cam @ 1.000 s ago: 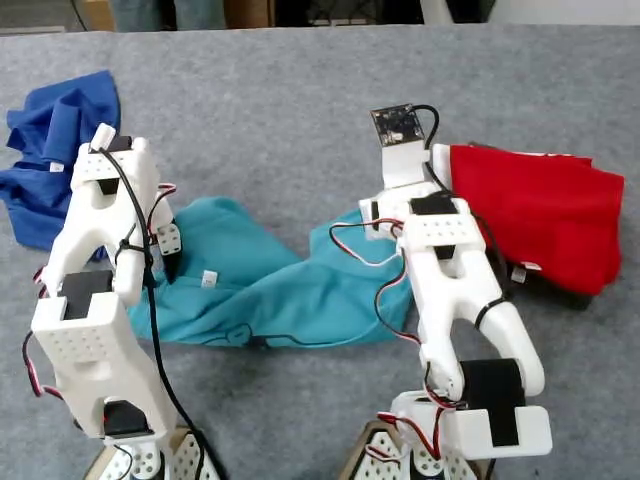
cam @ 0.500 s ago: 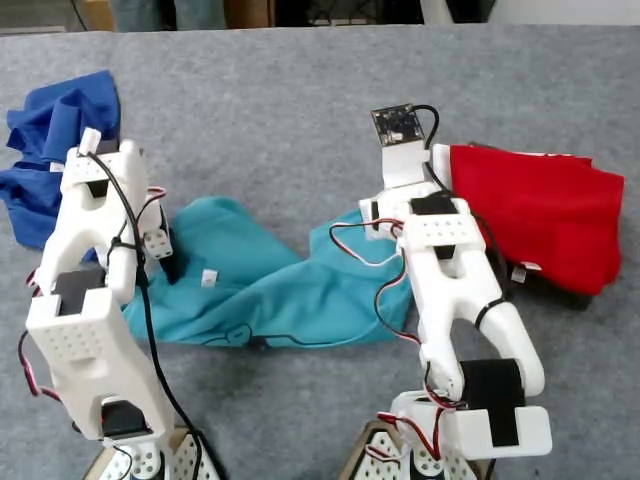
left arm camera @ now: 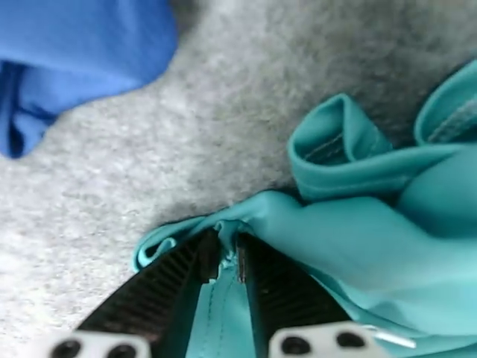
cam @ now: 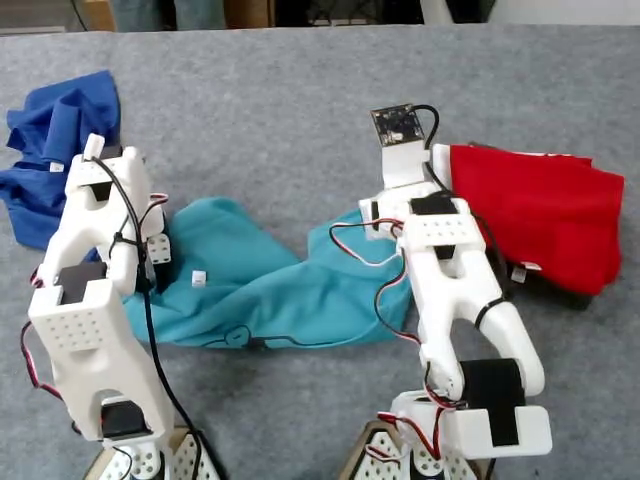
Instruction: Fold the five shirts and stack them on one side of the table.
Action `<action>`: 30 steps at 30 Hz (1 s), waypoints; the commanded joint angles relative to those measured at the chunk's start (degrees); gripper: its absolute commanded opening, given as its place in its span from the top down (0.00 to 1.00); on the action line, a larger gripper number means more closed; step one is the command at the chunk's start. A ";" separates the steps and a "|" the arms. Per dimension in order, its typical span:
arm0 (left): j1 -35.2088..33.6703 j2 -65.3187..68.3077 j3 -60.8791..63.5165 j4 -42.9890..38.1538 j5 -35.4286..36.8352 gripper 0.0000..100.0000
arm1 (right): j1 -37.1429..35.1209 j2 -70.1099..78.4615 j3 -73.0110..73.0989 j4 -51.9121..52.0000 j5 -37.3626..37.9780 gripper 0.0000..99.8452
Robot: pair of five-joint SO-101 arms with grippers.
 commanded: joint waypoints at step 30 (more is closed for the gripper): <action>-4.44 -68.04 -21.32 1.49 0.35 0.97 | -0.26 -31.08 -34.07 20.57 -10.81 0.99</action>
